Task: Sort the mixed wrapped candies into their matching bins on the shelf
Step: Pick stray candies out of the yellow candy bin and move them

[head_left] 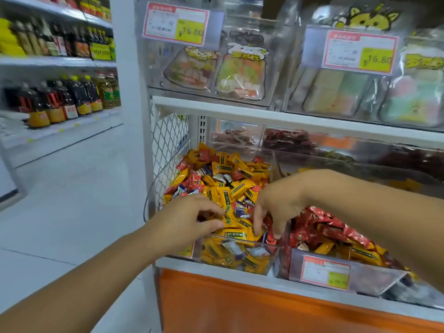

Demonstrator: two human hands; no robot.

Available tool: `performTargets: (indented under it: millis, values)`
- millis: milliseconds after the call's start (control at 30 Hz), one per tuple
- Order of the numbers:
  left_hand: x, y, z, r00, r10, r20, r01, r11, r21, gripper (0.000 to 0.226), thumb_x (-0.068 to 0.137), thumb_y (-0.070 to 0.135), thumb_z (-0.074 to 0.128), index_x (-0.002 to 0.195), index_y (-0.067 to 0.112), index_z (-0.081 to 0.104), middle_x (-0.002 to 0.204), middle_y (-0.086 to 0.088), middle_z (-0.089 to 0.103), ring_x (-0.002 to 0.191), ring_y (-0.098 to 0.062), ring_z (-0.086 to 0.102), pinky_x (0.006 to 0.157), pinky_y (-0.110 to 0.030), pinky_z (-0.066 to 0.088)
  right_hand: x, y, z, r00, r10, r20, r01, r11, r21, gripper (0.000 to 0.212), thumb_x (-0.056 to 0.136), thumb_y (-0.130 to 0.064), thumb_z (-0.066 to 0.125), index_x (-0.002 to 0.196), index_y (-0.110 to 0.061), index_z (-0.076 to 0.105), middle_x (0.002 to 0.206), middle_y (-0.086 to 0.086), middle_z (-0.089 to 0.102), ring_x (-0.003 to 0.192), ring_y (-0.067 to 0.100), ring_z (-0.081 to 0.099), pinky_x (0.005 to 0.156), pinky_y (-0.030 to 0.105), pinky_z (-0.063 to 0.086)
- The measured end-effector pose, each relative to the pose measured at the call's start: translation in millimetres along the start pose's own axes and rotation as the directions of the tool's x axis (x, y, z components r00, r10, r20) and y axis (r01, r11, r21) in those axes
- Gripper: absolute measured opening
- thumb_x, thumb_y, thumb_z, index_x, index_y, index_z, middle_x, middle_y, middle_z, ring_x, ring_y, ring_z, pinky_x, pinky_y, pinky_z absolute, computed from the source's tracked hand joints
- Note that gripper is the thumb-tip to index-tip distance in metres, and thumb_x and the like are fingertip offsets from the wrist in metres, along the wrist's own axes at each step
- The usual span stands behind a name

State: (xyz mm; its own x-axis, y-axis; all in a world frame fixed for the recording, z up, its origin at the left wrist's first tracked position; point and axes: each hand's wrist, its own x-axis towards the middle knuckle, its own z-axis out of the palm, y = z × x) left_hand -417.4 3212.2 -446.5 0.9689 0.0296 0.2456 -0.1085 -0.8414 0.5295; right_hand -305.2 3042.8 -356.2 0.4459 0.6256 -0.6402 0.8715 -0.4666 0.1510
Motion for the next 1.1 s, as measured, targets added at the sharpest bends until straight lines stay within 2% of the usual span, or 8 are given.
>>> performTargets:
  millis: [200, 400, 467, 567, 667, 833, 1000, 1100]
  values:
    - [12, 0, -2, 0.998, -0.027, 0.063, 0.029, 0.999, -0.027, 0.041, 0.081, 0.047, 0.071, 0.120, 0.035, 0.064, 0.109, 0.019, 0.057, 0.098, 0.003, 0.054, 0.086, -0.019, 0.047, 38, -13, 10, 0.995, 0.066, 0.079, -0.054, 0.986, -0.155, 0.087, 0.081, -0.025, 0.076, 0.150, -0.035, 0.023, 0.148, 0.003, 0.037, 0.129, 0.028, 0.041, 0.082, 0.030, 0.036]
    - [10, -8, -3, 0.997, -0.050, 0.050, 0.052, 0.997, -0.052, 0.042, 0.079, 0.046, 0.073, 0.119, 0.036, 0.065, 0.104, 0.024, 0.054, 0.094, 0.010, 0.051, 0.076, -0.006, 0.038, 49, 4, 4, 0.993, -0.021, -0.112, 0.049, 0.967, 0.252, 0.047, 0.085, -0.006, 0.069, 0.124, -0.032, 0.061, 0.130, 0.002, 0.053, 0.104, 0.027, 0.061, 0.084, 0.036, 0.054]
    - [11, -8, -3, 0.997, -0.059, 0.043, 0.062, 0.996, -0.071, 0.041, 0.078, 0.045, 0.074, 0.118, 0.037, 0.065, 0.102, 0.025, 0.053, 0.091, 0.011, 0.050, 0.073, -0.006, 0.037, 42, 12, -3, 0.978, -0.032, -0.206, 0.103, 0.934, 0.343, 0.040, 0.085, -0.009, 0.070, 0.114, -0.037, 0.067, 0.127, -0.006, 0.054, 0.109, 0.018, 0.057, 0.091, 0.037, 0.051]
    - [13, -8, -2, 0.998, -0.062, 0.031, 0.064, 0.995, -0.075, 0.041, 0.077, 0.042, 0.076, 0.117, 0.039, 0.064, 0.102, 0.025, 0.051, 0.091, 0.012, 0.049, 0.071, -0.004, 0.036, 29, 19, -9, 0.958, 0.005, -0.288, 0.127, 0.891, 0.436, 0.049, 0.083, -0.013, 0.073, 0.120, -0.044, 0.061, 0.128, -0.016, 0.048, 0.116, 0.008, 0.047, 0.092, 0.029, 0.039]
    - [16, -6, 1, 0.999, -0.048, 0.016, 0.049, 0.997, -0.064, 0.043, 0.077, 0.044, 0.076, 0.117, 0.036, 0.065, 0.102, 0.022, 0.054, 0.092, 0.008, 0.051, 0.072, -0.005, 0.036, 26, 25, -7, 0.953, 0.017, -0.303, 0.145, 0.851, 0.506, 0.056, 0.082, -0.010, 0.074, 0.124, -0.043, 0.056, 0.108, -0.025, 0.048, 0.092, -0.001, 0.049, 0.082, 0.025, 0.038]
    - [24, 0, 8, 0.997, -0.066, -0.051, 0.060, 0.993, -0.102, 0.050, 0.077, 0.046, 0.075, 0.123, 0.032, 0.061, 0.101, 0.020, 0.057, 0.085, 0.007, 0.052, 0.070, -0.007, 0.037, 29, 28, -5, 0.957, -0.024, -0.288, 0.205, 0.758, 0.619, 0.059, 0.082, 0.003, 0.069, 0.124, -0.035, 0.055, 0.105, -0.005, 0.072, 0.064, -0.008, 0.059, 0.059, 0.009, 0.043]
    - [30, 3, 13, 0.994, -0.095, -0.052, 0.089, 0.989, -0.120, 0.049, 0.078, 0.042, 0.076, 0.122, 0.031, 0.058, 0.110, 0.016, 0.061, 0.087, 0.001, 0.054, 0.078, -0.020, 0.046, 37, 26, -1, 0.937, 0.059, -0.345, 0.165, 0.796, 0.583, 0.056, 0.075, -0.008, 0.079, 0.118, -0.035, 0.054, 0.105, -0.009, 0.066, 0.093, 0.011, 0.060, 0.085, 0.031, 0.049]
    - [33, 3, 13, 0.997, -0.068, -0.031, 0.068, 0.998, -0.009, 0.038, 0.080, 0.040, 0.074, 0.115, 0.032, 0.063, 0.105, 0.017, 0.058, 0.091, -0.002, 0.051, 0.083, -0.024, 0.047, 35, 26, -2, 0.923, 0.096, -0.373, 0.129, 0.836, 0.534, 0.057, 0.074, -0.012, 0.081, 0.120, -0.030, 0.052, 0.108, -0.004, 0.064, 0.079, 0.008, 0.054, 0.072, 0.026, 0.045]
